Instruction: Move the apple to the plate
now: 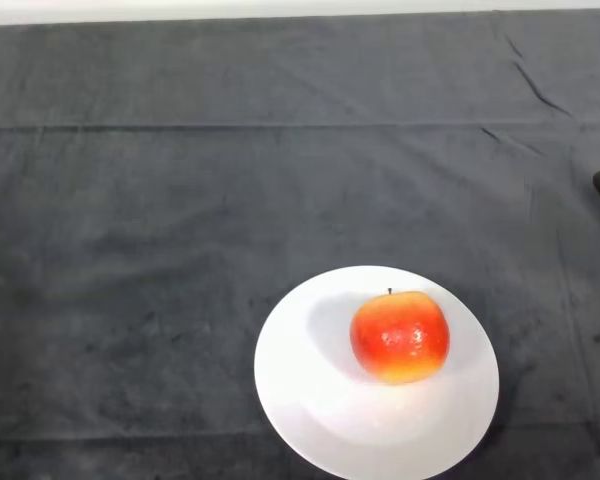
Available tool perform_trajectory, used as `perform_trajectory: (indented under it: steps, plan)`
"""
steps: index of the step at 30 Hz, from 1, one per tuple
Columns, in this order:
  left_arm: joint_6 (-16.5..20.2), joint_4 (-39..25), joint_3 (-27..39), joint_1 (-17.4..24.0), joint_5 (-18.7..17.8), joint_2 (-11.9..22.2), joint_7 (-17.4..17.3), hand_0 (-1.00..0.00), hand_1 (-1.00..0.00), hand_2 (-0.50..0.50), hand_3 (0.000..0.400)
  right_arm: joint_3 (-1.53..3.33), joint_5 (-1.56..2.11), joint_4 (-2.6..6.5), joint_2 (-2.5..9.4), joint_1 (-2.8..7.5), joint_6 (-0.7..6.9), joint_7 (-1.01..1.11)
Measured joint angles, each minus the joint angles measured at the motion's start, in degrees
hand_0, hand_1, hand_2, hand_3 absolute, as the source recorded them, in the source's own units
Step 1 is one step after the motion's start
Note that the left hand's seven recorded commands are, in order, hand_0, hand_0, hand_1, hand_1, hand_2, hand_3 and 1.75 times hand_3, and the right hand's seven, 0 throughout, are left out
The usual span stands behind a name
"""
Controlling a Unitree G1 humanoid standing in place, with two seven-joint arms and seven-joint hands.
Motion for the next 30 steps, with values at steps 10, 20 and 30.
perform_trajectory:
  steps: [10, 20, 30]
  plan:
    - [-6.34, 6.1, 8.06, 2.24, -4.42, -0.56, 1.26, 0.0, 0.0, 0.0, 0.0, 0.0, 0.0, 0.0, -0.02, 0.0, 0.0, 0.0]
    - [-10.86, 12.06, 13.57, 2.25, -8.2, -0.98, 2.25, 0.0, 0.0, 0.0, 0.0, 0.0, 0.0, 0.0, -0.02, 0.0, 0.0, 0.0]
    - [-11.71, 14.96, 13.58, 2.15, -8.54, -1.12, 3.29, 0.0, 0.0, 0.0, 0.0, -0.01, 0.0, 0.0, -0.02, 0.0, 0.0, 0.0]
